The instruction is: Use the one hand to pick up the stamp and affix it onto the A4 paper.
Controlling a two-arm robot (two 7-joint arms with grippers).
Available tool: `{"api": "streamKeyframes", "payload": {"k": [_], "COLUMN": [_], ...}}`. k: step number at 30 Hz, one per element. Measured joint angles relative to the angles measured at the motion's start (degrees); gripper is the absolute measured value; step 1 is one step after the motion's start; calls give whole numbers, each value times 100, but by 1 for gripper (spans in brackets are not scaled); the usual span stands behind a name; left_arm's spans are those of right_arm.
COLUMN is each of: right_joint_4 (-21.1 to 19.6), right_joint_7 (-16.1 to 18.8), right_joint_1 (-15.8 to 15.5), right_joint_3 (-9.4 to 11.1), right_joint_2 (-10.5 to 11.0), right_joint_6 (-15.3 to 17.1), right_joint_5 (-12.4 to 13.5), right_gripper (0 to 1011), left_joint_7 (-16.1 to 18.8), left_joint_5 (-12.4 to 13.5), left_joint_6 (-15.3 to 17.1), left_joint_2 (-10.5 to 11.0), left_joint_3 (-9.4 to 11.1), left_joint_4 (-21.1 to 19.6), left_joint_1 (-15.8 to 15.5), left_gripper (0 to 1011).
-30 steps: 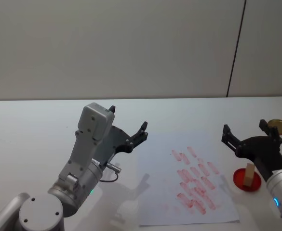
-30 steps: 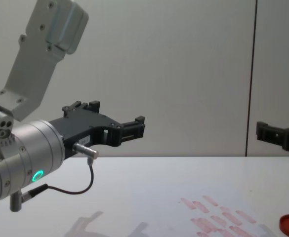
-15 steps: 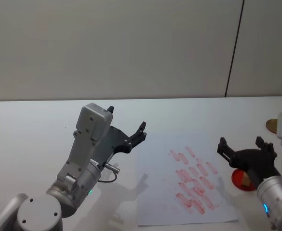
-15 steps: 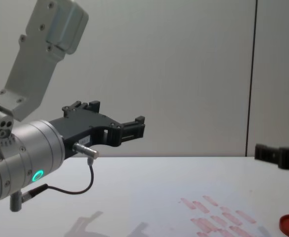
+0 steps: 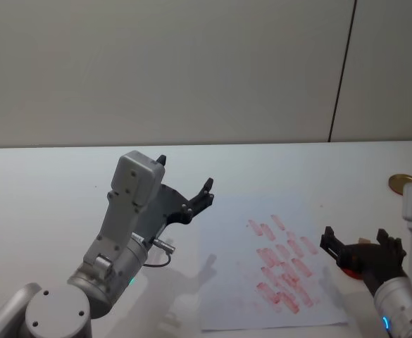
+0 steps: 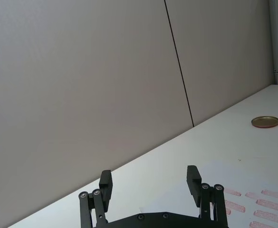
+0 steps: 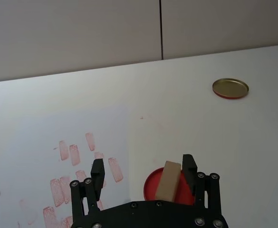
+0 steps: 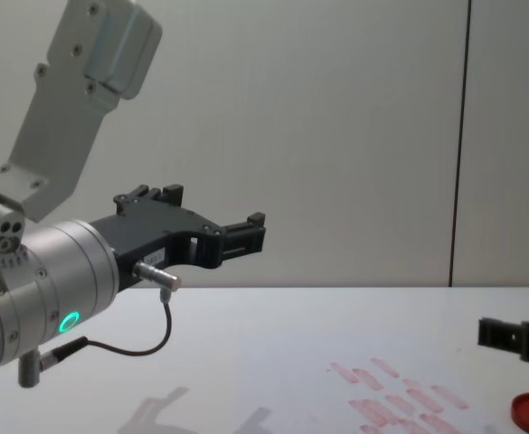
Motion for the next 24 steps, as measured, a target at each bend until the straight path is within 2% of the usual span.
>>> {"api": "streamKeyframes", "payload": {"k": [9, 24], "right_joint_4": [102, 374], "right_joint_7": [-171, -393], "right_joint_1": [-13, 126], "right_joint_3": [16, 29], "right_joint_2": [-107, -348], "right_joint_6": [118, 289], "right_joint_5": [6, -124], "right_gripper": [1003, 1003], "left_joint_7": [0, 0], "left_joint_5": [0, 0], "left_joint_6": [0, 0], "left_joint_2": [0, 0], "left_joint_3": [0, 0], "left_joint_4": [0, 0], "left_joint_1": [0, 0], "left_gripper": [993, 993]}}
